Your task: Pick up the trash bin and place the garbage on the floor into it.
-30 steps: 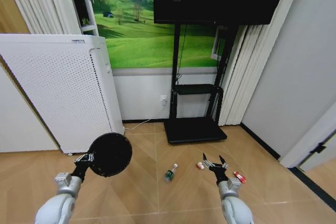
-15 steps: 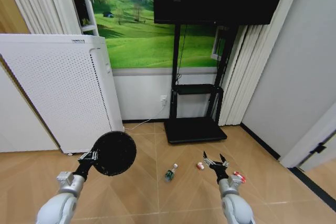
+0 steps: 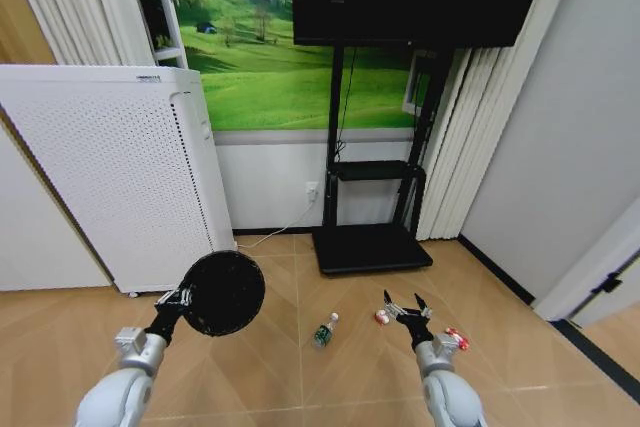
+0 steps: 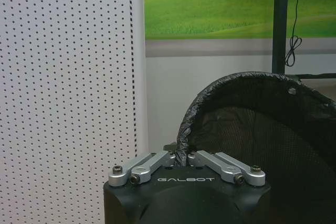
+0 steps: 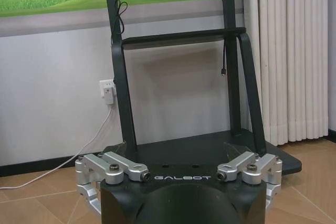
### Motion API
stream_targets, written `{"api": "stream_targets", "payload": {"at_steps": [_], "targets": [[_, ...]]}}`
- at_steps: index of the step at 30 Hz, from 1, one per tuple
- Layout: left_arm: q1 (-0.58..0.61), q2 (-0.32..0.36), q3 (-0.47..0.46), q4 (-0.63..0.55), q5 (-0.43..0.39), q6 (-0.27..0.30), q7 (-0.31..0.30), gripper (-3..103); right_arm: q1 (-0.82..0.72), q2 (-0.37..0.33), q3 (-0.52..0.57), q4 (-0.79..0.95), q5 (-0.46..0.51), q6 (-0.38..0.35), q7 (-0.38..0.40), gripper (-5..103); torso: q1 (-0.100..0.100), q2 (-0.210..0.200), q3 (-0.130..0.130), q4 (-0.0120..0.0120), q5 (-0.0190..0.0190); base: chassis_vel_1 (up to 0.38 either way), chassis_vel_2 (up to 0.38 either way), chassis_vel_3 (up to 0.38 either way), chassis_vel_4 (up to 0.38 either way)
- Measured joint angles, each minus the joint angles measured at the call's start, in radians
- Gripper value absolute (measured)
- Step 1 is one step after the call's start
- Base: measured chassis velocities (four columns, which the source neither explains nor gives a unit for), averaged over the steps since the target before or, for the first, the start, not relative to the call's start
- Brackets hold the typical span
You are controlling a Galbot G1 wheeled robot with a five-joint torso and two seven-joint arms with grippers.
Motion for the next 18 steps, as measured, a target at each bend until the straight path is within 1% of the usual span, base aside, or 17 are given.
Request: {"api": "stream_targets", "payload": {"at_steps": [6, 8, 11, 13, 14, 16, 17, 18], "targets": [[0.000, -0.004, 0.002, 0.000, 0.004, 0.000, 0.000, 3, 0.001, -0.004, -0.001, -0.005, 0.000, 0.003, -0.002, 100, 0.000, 0.000, 0.000, 0.0000, 0.0001, -0.132, 0.144, 0.156, -0.145], [-0.001, -0.006, 0.003, 0.000, 0.004, 0.002, 0.000, 3, 0.007, -0.006, -0.003, -0.021, 0.005, 0.031, -0.001, 100, 0.000, 0.000, 0.000, -0.0001, 0.0002, -0.150, 0.135, 0.145, -0.149], [-0.002, -0.008, 0.006, 0.000, 0.004, 0.004, -0.001, 3, 0.003, -0.010, -0.009, -0.030, 0.010, 0.025, -0.003, 100, 0.001, 0.000, 0.000, -0.0001, -0.0001, -0.110, 0.094, 0.102, -0.112], [-0.003, -0.011, 0.012, -0.002, 0.005, 0.004, -0.002, 3, -0.004, -0.014, -0.023, -0.041, 0.028, -0.017, 0.001, 100, 0.000, 0.000, 0.000, -0.0002, 0.0000, -0.016, 0.026, 0.027, -0.015], [-0.003, -0.011, 0.012, -0.002, 0.005, 0.004, -0.002, 3, -0.004, -0.014, -0.023, -0.041, 0.028, -0.017, 0.001, 100, 0.000, 0.000, 0.000, -0.0002, 0.0000, 0.000, 0.000, 0.000, 0.000], [-0.004, -0.010, 0.023, -0.007, 0.005, 0.004, -0.002, 3, -0.003, -0.015, -0.041, -0.057, 0.073, -0.094, 0.034, 100, 0.000, 0.000, 0.000, 0.0001, 0.0000, 0.000, 0.000, 0.000, 0.000], [-0.004, -0.010, 0.023, -0.007, 0.005, 0.004, -0.002, 3, -0.003, -0.015, -0.041, -0.057, 0.073, -0.094, 0.034, 100, 0.000, 0.000, 0.000, 0.0001, 0.0000, 0.000, 0.000, 0.000, 0.000], [-0.006, -0.009, 0.029, -0.009, 0.005, 0.004, -0.002, 3, -0.002, -0.015, -0.051, -0.066, 0.102, -0.141, 0.054, 100, 0.000, 0.000, 0.000, 0.0000, 0.0000, 0.054, -0.049, -0.046, 0.045]]}}
